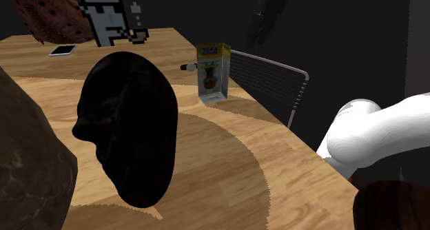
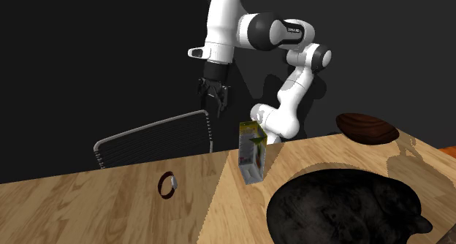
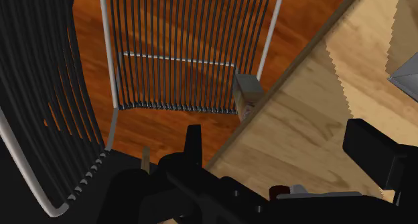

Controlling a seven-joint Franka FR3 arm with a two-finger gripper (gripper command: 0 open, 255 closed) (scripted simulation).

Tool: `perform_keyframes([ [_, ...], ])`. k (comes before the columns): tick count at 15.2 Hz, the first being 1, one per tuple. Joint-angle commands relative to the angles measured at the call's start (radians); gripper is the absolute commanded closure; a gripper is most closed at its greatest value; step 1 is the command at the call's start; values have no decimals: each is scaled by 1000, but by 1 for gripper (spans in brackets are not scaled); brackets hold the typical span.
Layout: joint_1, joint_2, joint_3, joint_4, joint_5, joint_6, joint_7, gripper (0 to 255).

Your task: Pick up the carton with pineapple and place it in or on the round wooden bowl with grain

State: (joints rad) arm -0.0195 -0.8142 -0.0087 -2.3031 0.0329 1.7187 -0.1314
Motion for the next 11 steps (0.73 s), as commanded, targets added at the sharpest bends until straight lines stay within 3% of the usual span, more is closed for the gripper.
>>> perform_keyframes([
  [1, 0, 0, 0, 0, 0, 0, 0, 0],
  [11, 205, 271, 106, 320, 25, -226, -254, 0],
])
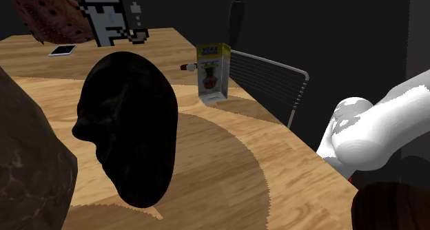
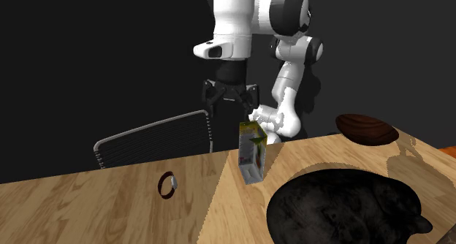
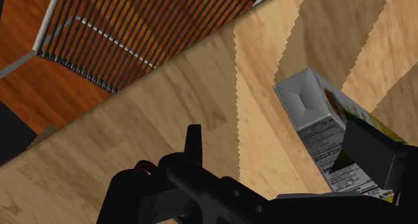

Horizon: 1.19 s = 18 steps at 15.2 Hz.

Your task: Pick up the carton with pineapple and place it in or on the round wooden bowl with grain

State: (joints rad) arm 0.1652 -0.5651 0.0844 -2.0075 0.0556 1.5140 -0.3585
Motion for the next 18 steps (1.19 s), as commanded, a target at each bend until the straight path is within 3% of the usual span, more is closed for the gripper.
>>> perform_keyframes([
  [1, 38, 46, 25, 54, 4, -46, -51, 0],
  [4, 88, 109, 63, 137, 7, -118, -121, 0],
  [12, 91, 68, 64, -2, 12, -19, -125, 0],
  [18, 91, 68, 64, -2, 12, -19, -125, 0],
])
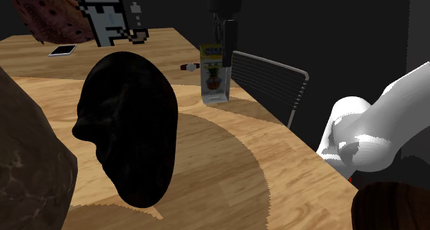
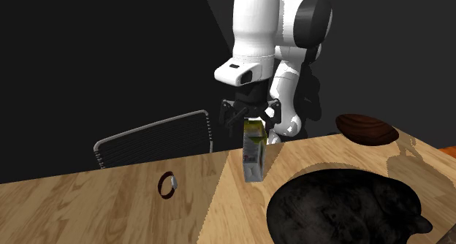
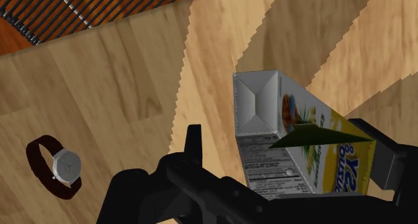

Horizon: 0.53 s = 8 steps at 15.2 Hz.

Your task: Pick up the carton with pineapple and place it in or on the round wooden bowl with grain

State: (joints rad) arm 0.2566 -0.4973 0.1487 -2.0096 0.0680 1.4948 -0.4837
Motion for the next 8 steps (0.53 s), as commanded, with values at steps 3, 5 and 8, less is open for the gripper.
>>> perform_keyframes([
  [3, 0, 0, 0, 0, 0, 0, 0, 255],
  [5, 0, 0, 0, 0, 0, 0, 0, 255],
  [8, 0, 0, 0, 0, 0, 0, 0, 255],
])
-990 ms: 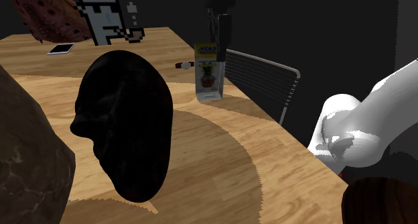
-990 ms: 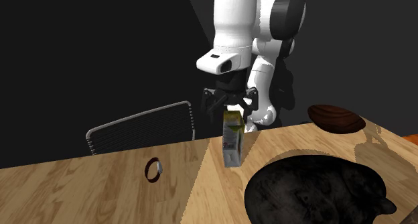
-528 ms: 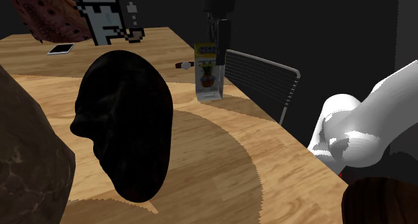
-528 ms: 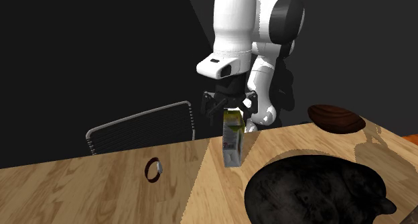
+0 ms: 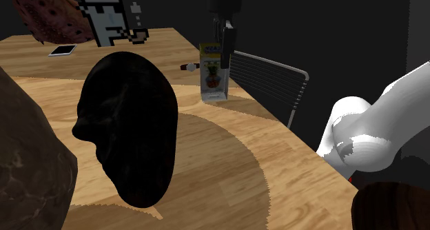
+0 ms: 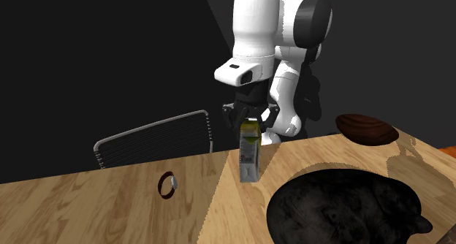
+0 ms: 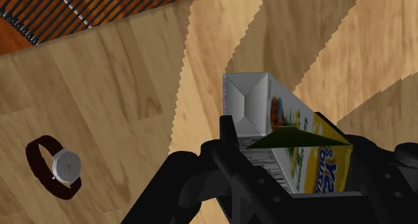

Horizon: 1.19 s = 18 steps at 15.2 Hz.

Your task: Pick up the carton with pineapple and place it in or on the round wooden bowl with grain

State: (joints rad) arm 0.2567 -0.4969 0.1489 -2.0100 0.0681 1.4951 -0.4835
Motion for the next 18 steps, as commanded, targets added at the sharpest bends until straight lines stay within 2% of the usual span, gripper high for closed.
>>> perform_keyframes([
  [1, 0, 0, 0, 0, 0, 0, 0, 255],
  [4, 0, 0, 0, 0, 0, 0, 0, 255],
  [18, -6, 80, -1, 267, -9, -187, 9, 255],
])
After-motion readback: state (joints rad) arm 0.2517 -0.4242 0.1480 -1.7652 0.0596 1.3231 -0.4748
